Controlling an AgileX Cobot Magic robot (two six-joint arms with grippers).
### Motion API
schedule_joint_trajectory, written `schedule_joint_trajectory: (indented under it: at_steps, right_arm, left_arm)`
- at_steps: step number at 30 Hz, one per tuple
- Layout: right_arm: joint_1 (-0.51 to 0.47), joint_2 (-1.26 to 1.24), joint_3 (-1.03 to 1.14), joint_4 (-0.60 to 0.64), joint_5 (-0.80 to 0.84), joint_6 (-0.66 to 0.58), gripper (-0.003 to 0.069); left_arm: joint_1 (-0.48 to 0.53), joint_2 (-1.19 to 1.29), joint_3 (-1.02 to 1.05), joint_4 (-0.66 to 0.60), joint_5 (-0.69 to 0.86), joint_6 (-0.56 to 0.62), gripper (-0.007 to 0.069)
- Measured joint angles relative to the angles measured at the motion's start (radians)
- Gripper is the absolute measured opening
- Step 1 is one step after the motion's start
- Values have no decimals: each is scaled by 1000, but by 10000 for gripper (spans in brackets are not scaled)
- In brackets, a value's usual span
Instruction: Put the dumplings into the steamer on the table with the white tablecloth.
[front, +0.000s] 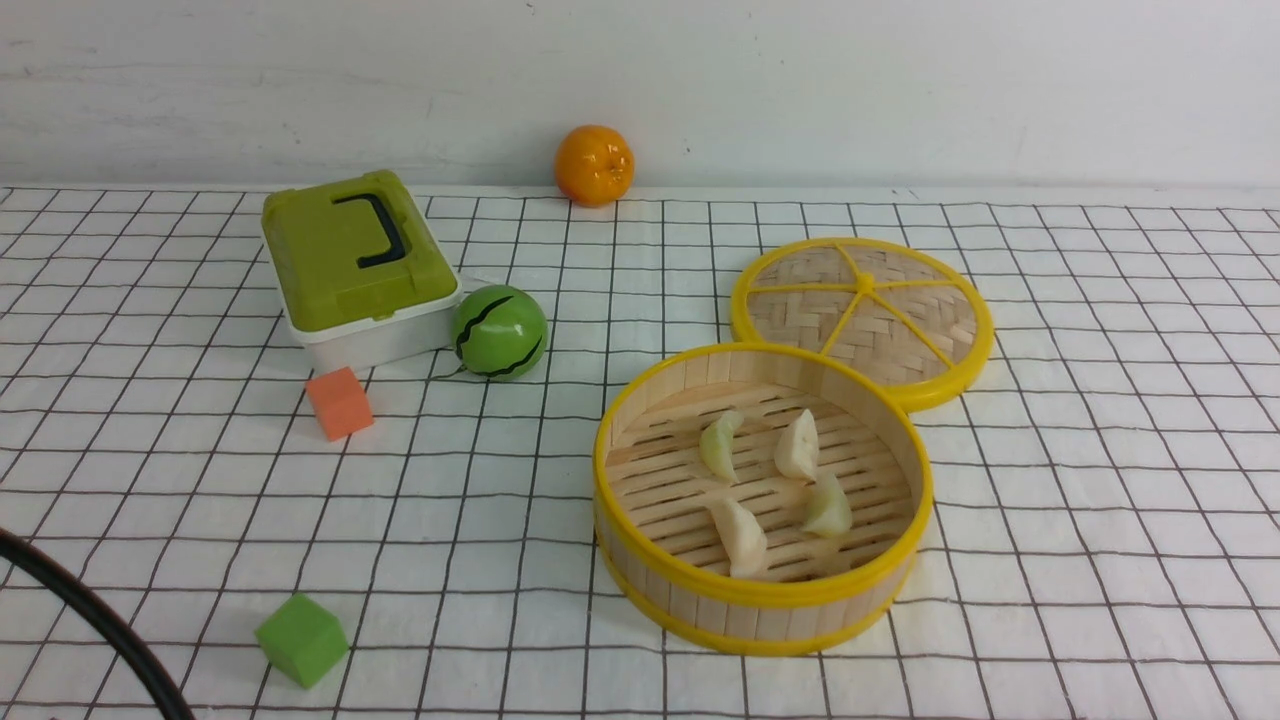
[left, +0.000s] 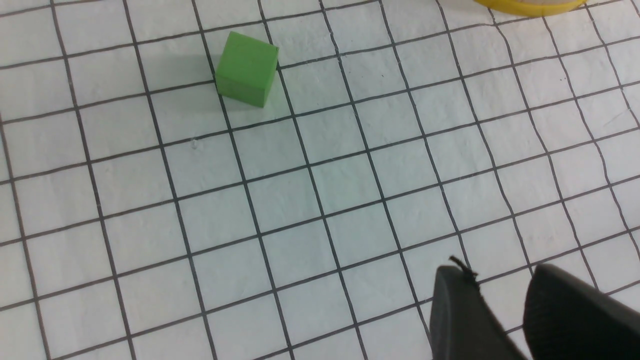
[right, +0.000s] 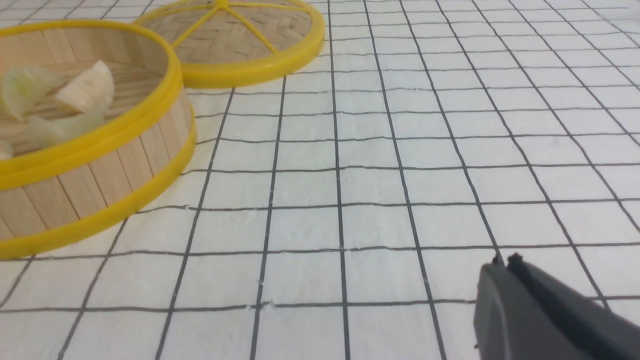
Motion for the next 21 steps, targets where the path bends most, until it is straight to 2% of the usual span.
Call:
schedule_joint_trajectory:
  at_steps: [21]
  right_arm:
    - [0, 0, -4, 0, 19, 0, -15]
  left_arm:
    - [0, 0, 0, 0, 0, 0, 209]
